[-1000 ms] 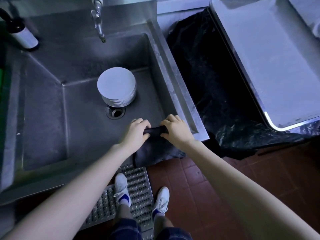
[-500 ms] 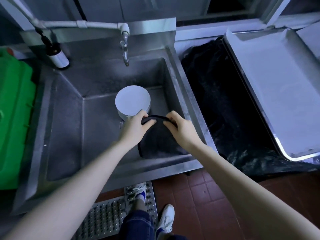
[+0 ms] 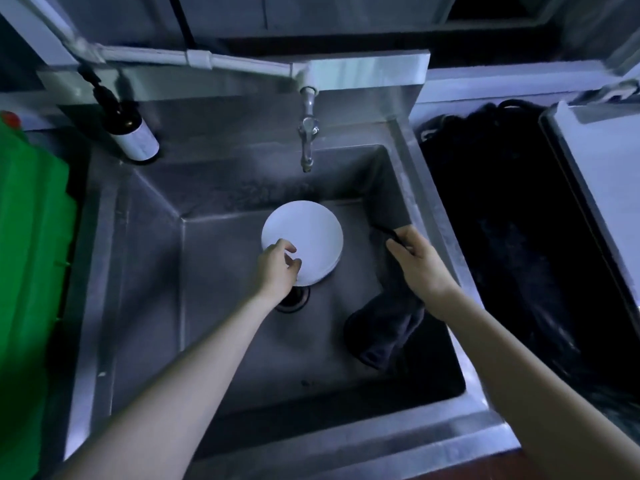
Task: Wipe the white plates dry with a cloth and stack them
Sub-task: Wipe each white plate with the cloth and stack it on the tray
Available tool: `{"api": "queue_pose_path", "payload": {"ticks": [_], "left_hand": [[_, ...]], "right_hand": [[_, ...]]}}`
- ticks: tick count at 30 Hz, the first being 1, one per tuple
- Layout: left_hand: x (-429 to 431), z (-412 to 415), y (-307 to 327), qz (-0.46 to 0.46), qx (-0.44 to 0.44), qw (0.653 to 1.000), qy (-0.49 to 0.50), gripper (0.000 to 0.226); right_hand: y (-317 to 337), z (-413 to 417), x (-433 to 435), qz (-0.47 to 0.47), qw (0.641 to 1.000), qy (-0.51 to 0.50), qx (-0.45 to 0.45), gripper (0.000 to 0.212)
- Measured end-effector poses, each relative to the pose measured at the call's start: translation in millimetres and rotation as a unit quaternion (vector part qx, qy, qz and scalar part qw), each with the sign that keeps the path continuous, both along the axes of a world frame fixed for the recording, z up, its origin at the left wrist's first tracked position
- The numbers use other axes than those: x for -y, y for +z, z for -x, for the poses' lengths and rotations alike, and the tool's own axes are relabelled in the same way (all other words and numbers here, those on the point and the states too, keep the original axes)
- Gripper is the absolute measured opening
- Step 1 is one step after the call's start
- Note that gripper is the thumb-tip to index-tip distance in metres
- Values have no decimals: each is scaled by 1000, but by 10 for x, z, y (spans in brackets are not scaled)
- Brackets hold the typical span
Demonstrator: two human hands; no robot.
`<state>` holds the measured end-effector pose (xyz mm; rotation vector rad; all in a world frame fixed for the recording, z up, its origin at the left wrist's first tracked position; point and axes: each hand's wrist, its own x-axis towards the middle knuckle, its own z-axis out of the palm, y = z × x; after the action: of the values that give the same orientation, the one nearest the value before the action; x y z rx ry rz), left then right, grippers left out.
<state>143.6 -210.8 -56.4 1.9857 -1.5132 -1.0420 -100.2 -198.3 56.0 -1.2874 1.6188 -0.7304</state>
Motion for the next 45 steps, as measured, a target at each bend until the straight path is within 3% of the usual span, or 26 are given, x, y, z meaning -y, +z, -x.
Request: {"api": "queue_pose_path", "payload": {"ticks": [6,9,20,24,28,35,40,45], "left_hand": [[440,-237,-569,-111,50,993,-15,50],[592,-338,-750,-107,99,989,1,66],[917,-492,-1031,-97,55,989,95,44],[1026,-481,-1029,-168,39,977,129,44],[1036,-541,-1035,-227,-18,961,159,41],[791,-537,-1010,-189,-135,947,222,38],[558,-484,-915,-198,-341,869,299,41],[311,-514,-646,-172,-406,841,313,39]], "right_hand": [[-359,-104,514,-23,999,6,-45,14],[-514,-193,671,-31,997,2,-65,16],[-834,-454,950,-68,993,-49,-81,11],[-832,-536,980,-77,993,-51,-70,12],[-793,-592,972,-84,993,-56,-65,12],[-730,-598,905,-77,992,-67,-70,9],[-621,-591,813,-67,994,-54,-65,9],[-402,-523,719,-33,997,-51,-50,10]]}}
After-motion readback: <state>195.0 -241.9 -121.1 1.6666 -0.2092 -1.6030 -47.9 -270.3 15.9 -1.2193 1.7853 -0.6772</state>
